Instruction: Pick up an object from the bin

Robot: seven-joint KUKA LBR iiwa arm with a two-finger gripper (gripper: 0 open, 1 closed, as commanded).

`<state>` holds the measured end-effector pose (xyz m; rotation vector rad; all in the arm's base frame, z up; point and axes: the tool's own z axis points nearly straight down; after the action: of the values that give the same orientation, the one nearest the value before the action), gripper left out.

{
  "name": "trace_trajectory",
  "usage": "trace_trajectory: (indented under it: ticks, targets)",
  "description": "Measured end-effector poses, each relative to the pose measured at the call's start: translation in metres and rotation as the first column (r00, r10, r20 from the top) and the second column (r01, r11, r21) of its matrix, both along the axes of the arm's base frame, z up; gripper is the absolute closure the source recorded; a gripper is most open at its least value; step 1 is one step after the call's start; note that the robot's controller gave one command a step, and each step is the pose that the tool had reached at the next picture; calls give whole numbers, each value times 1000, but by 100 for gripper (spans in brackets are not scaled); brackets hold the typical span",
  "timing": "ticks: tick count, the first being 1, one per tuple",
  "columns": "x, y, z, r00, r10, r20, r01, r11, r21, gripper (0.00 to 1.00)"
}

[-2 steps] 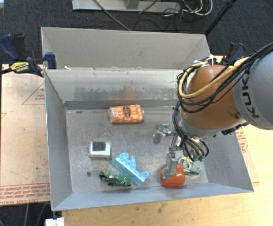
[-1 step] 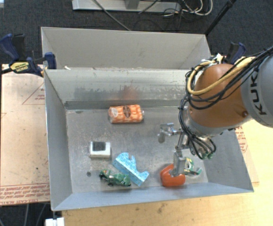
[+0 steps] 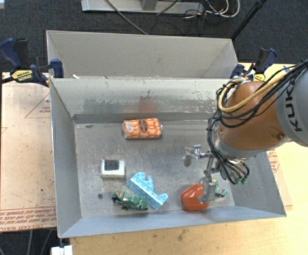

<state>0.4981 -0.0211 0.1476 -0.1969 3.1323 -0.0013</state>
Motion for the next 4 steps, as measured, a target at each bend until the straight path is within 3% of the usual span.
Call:
trace_trajectory:
  ticks: [1,2,3,4]
  targets:
    - [1,-12,-29,991,-134,-4,134,991,2,0]
    - [-4,-39,-68,933,359,-10,-359,933,8,100]
    - [-5,-44,-76,935,355,-2,-355,935,2,100]
    - [-5,-43,-34,931,366,-10,-366,931,7,100]
